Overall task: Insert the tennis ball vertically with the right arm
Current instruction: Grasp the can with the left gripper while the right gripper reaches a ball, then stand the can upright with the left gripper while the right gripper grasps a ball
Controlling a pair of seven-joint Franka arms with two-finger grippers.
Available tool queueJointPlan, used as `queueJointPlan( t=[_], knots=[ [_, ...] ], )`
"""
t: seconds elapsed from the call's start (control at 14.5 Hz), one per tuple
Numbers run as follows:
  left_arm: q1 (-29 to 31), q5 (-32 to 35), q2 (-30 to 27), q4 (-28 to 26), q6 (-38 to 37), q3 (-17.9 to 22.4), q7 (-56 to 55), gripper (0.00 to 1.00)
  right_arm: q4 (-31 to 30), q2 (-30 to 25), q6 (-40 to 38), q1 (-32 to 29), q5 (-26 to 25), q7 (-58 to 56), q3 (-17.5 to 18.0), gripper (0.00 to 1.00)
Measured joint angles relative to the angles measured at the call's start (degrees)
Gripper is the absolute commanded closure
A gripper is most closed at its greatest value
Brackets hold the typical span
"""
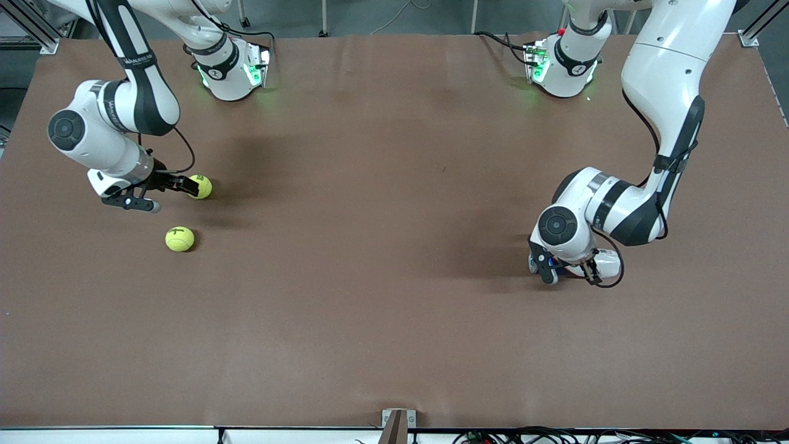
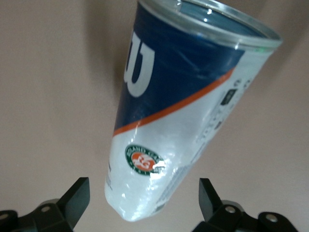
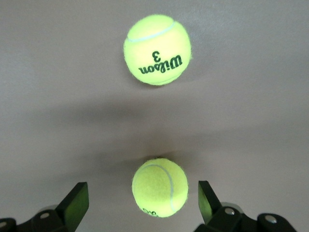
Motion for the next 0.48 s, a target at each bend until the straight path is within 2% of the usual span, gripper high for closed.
queueJointPlan(
  t=[0.48],
  knots=[
    [1.6,0.97,3.26,-0.04,5.11,0.18,1.09,0.01,-0.89,6.01,4.07,-0.09,0.0,0.03,-0.34,0.0]
  ],
)
